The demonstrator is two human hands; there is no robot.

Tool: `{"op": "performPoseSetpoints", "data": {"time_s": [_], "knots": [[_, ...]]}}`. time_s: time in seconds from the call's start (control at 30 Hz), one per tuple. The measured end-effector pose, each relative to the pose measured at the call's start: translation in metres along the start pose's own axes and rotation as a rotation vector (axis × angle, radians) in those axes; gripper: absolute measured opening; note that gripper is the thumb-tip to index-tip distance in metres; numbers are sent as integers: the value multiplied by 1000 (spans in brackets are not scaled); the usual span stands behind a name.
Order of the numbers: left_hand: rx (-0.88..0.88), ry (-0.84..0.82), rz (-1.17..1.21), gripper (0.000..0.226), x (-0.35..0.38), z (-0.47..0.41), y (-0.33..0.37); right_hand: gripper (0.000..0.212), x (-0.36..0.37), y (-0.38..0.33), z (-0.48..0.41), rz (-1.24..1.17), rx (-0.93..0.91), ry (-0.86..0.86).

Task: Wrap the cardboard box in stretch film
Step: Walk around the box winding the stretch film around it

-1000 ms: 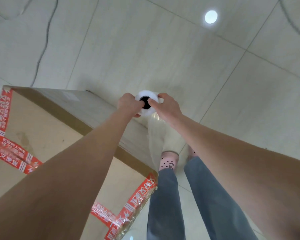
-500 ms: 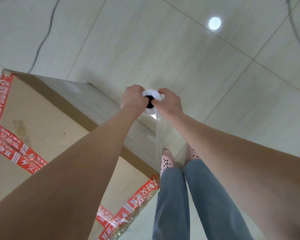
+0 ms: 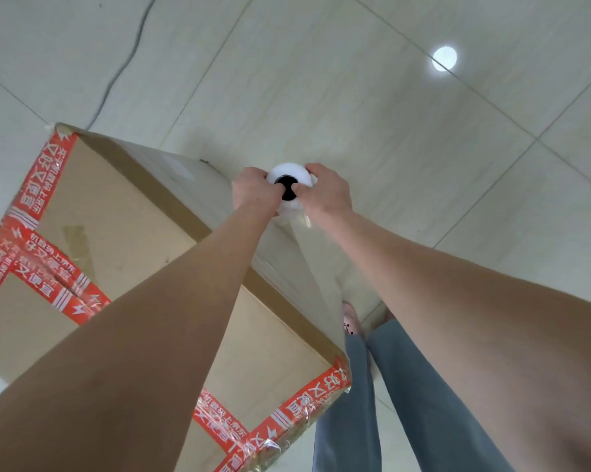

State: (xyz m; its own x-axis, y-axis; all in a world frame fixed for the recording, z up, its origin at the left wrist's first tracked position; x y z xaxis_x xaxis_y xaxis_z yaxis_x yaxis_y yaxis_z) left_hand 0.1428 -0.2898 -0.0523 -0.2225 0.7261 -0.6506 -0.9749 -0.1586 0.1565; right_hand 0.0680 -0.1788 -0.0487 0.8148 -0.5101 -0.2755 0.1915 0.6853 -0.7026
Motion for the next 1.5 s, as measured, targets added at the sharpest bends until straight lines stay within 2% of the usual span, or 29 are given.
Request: {"op": "performPoseSetpoints", "data": {"time_s": [0.4,0.5,0.73,0.9,1.07,1.3,1.5], "knots": [[-2,-113,-55,5,-5,-11,-3,34,11,-16,-5,102,0,-54],[-3,-85,-71,19,-9,-16,-1,30,14,-23,-8,167,-29,-105],[-73,-39,-101,19,-19,-13,3,34,12,-35,-16,211,-29,-128],[-182,32,15,19,-32,-13,-13,41,25,-50,-30,292,-85,-218],[-234,-16,47,24,-31,-15,-19,41,28,-51,-38,327,-88,-229],[-288,16,28,23,-28,-13,-20,34,30,-57,-43,424,-99,-340],[-299,-5,32,23,-28,-15,-22,32,34,-57,-45,441,-79,-336]]}}
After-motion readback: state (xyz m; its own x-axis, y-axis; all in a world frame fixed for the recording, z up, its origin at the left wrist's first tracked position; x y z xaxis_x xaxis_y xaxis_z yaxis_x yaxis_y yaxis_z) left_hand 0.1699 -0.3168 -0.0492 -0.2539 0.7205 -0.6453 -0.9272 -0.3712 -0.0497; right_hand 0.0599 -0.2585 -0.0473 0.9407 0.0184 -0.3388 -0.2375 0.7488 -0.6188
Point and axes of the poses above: each hand's wrist, its own z-axis away from the middle knuckle, its own x-axis out of the palm, y = z × x, the point moved 5 cm from there along -z, towards the middle knuckle, and after that the axes turned 11 degrees about -x, right-handed, at the moved point
